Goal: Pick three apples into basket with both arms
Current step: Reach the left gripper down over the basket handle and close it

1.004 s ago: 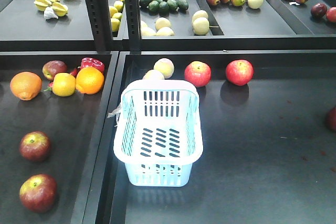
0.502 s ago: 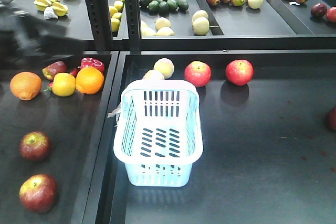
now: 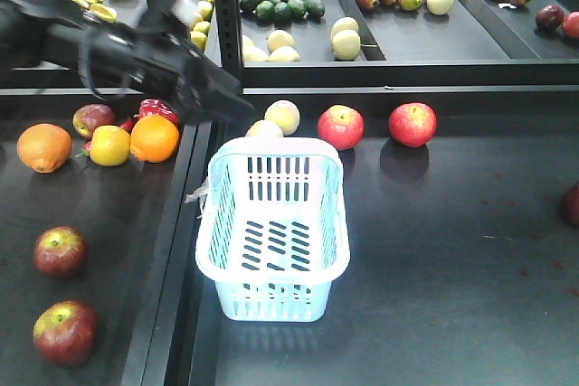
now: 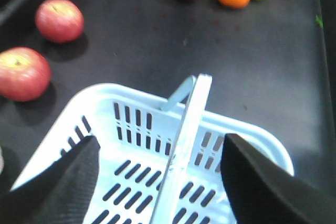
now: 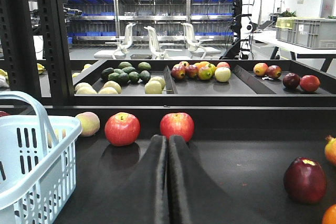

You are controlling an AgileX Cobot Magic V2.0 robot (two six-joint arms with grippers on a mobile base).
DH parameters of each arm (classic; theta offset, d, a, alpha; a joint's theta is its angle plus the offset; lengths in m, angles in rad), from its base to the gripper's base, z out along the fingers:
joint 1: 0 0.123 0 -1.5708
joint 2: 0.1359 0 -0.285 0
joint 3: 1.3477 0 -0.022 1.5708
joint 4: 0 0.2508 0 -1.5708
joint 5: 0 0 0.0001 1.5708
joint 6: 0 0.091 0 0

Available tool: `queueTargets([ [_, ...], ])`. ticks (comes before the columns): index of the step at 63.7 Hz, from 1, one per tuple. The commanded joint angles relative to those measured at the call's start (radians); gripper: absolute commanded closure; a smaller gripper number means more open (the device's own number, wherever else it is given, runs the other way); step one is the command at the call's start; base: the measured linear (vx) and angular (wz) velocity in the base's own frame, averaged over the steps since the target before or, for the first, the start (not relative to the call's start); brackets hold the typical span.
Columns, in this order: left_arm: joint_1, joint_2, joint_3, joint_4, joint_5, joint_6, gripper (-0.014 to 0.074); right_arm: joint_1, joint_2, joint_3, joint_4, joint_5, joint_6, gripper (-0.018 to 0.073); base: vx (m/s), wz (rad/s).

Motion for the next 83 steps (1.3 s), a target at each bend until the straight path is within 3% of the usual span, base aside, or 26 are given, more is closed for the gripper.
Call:
queueTargets([
  [1,-0.018,-0.034,-0.045,-0.021,0.003,0.003,0.0114,-0.005,-0.011,0.015,-0.006,-0.069,-0.002,0.0564,0.0,0.0],
  [61,-0.022,0.116,-0.044,0.076,0.038,-0.001,0.0123,-0.005,-0.011,0.015,-0.006,-0.07,-0.002,0.0564,0.0,0.0],
  [74,-0.022,0.118,-0.044,0.075,0.044,-0.001,0.0248,-0.005,-0.011,0.015,-0.006,-0.07,-0.002,0.0564,0.0,0.0],
  [83,-0.022,0.113,-0.044,0.067,0.09,-0.001,0.0442,-0.005,-0.011,0.015,-0.006,-0.07,-0.002,0.0564,0.0,0.0],
])
